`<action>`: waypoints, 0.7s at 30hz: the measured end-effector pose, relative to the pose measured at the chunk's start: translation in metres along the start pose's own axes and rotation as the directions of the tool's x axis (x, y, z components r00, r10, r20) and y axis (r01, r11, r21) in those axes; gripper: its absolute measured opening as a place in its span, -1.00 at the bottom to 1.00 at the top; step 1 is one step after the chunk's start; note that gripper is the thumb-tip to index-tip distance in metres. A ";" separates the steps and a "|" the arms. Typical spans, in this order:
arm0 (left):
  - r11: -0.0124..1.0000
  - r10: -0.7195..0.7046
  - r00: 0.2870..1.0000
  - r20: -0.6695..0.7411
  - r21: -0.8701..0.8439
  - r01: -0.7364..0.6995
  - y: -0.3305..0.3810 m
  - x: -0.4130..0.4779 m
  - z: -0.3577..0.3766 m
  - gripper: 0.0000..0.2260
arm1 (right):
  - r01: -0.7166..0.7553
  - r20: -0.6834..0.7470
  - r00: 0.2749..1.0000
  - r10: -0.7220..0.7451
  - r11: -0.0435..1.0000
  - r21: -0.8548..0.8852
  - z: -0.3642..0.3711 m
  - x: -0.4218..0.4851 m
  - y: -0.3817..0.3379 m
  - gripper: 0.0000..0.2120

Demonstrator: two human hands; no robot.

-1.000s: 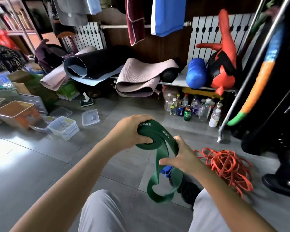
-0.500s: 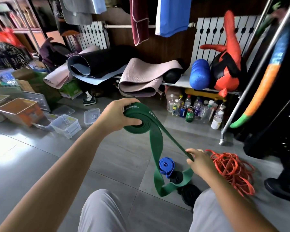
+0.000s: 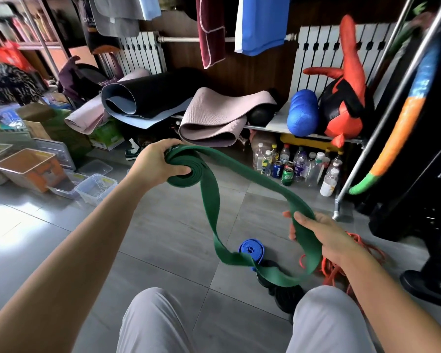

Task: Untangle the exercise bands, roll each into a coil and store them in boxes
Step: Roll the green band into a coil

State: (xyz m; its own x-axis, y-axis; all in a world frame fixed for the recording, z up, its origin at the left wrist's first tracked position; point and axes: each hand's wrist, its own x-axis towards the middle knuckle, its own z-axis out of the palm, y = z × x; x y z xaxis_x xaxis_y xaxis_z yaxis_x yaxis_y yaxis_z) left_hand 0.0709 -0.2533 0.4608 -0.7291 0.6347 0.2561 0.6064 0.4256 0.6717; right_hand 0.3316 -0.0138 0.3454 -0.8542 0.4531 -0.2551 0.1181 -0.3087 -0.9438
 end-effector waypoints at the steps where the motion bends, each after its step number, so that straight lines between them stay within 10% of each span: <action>1: 1.000 -0.014 1.000 0.000 0.025 0.014 -0.003 0.001 -0.001 -0.60 | 0.009 0.050 0.999 -0.011 0.999 0.035 -0.001 -0.001 -0.003 -0.75; 5: 0.987 -0.065 0.998 -0.006 0.148 0.066 -0.020 0.003 -0.002 -0.59 | 0.032 0.089 0.995 -0.043 0.992 0.125 -0.015 0.004 -0.011 -0.62; 9: 0.976 -0.104 0.995 -0.008 0.194 0.103 -0.030 0.003 -0.002 -0.56 | 0.059 -0.065 0.986 -0.152 0.694 -0.718 -0.024 0.018 0.003 -0.73; 21: 0.973 -0.063 0.960 0.272 0.230 -0.001 -0.007 -0.022 0.047 -0.58 | -0.128 -0.133 0.991 0.021 0.467 -0.875 -0.023 0.015 0.080 -0.64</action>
State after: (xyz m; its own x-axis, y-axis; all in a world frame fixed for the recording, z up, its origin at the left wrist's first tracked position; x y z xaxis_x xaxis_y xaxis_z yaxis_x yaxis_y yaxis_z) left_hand 0.0975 -0.2396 0.4180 -0.6523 0.7579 0.0145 0.6639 0.5619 0.4935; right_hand 0.3394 -0.0126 0.2614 -0.7764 0.5540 -0.3005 0.6072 0.5296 -0.5923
